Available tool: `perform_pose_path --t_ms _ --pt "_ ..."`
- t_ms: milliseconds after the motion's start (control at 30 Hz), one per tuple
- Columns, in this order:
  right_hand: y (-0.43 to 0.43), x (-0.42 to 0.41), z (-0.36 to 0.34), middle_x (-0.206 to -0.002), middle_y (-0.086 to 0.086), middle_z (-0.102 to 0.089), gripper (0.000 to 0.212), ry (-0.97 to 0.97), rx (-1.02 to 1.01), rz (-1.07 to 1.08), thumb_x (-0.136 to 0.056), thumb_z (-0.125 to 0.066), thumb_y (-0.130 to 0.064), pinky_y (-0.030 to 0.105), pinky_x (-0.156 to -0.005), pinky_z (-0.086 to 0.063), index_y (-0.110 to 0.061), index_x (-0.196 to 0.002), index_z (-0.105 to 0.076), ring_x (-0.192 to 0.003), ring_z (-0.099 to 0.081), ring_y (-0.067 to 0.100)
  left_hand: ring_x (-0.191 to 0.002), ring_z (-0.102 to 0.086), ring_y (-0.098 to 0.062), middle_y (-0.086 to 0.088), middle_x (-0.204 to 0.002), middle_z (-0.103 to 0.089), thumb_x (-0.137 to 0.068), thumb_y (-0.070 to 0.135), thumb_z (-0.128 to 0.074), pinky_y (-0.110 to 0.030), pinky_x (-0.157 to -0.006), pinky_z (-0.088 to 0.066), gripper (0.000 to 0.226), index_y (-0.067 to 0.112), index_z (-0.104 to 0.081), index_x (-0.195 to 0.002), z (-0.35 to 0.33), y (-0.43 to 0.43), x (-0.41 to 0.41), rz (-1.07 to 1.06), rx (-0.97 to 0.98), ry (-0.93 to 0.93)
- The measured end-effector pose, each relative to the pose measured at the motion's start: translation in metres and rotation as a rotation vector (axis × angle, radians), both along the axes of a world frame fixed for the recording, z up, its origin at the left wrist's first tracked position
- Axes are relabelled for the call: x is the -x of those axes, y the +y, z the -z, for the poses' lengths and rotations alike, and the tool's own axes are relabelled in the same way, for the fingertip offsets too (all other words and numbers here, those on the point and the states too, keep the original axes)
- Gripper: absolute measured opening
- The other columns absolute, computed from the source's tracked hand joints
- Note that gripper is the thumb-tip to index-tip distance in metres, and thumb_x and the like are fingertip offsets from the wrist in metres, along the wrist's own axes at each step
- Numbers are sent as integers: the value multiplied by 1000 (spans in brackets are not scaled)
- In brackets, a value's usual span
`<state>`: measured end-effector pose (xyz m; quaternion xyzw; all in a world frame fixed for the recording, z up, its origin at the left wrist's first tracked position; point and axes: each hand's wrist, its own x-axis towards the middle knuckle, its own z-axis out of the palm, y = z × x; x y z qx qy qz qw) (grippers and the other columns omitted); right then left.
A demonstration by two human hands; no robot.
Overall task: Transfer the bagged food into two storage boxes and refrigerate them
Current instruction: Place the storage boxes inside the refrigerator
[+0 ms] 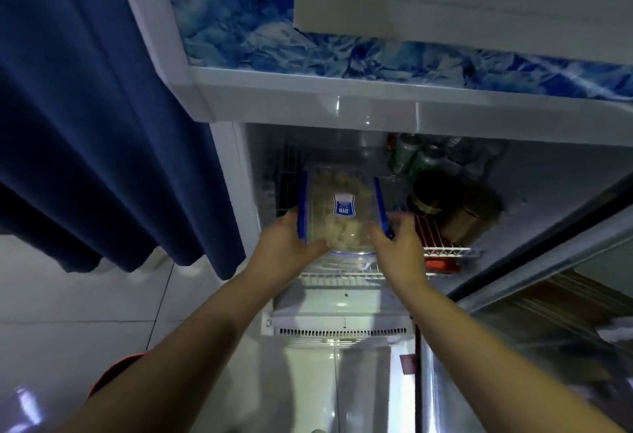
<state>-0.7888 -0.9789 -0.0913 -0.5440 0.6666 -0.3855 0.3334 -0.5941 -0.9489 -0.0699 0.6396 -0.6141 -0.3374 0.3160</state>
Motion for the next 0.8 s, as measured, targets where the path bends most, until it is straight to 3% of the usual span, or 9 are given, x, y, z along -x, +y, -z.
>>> perform_pose_path --t_ms 133,233,300,433,500,600,800 --pt "-38 -3 7 -83 7 -64 36 -41 -26 7 -81 -65 -30 32 -62 -47 -10 -107 -51 -74 -61 28 -96 -60 -18 0 -110 -64 -73 38 -74 -26 -76 -47 59 18 -49 -123 7 -23 3 30 8 -129" --pt "-55 -5 10 -75 -4 -57 31 -29 12 -11 -84 -65 -29 21 -52 -41 -11 -106 -51 -67 -58 19 -102 -59 -28 -10 -118 -62 -80 25 -67 -27 -79 -45 61 16 -43 -135 13 -35 5 26 11 -219" --pt "-63 -6 11 -82 -6 -59 31 -28 -1 -64 -86 -63 -31 13 -55 -41 -15 -111 -55 -70 -56 11 -103 -57 -31 -15 -116 -62 -83 22 -63 -25 -75 -39 60 16 -41 -138 16 -41 6 -17 32 -283" --pt "-74 -9 14 -104 2 -66 34 -108 -52 -148 -86 -61 -26 32 -74 -52 -19 -118 -58 -89 -63 21 -76 -59 -25 -13 -103 -66 -87 24 -60 -26 -63 -41 55 27 -41 -139 15 -57 11 -103 8 -279" --pt "-79 -11 15 -95 5 -68 24 -110 -48 -186 -82 -59 -18 37 -73 -51 -26 -105 -60 -86 -64 27 -81 -61 -27 -12 -109 -65 -90 25 -57 -29 -65 -45 51 30 -40 -138 13 -66 14 -104 -23 -302" --pt "-83 -13 15 -80 3 -63 26 -67 -37 -212 -78 -59 -13 35 -65 -50 -31 -95 -58 -76 -61 27 -91 -62 -31 -12 -118 -61 -94 25 -51 -34 -73 -51 50 29 -33 -141 12 -75 17 -82 -73 -356" --pt "-84 -15 23 -103 4 -63 42 -42 15 -260 -84 -59 -11 23 -64 -42 -23 -124 -55 -79 -60 19 -102 -57 -33 -15 -138 -44 -96 12 -43 -40 -84 -52 56 31 -24 -146 13 -73 16 -91 -95 -413"
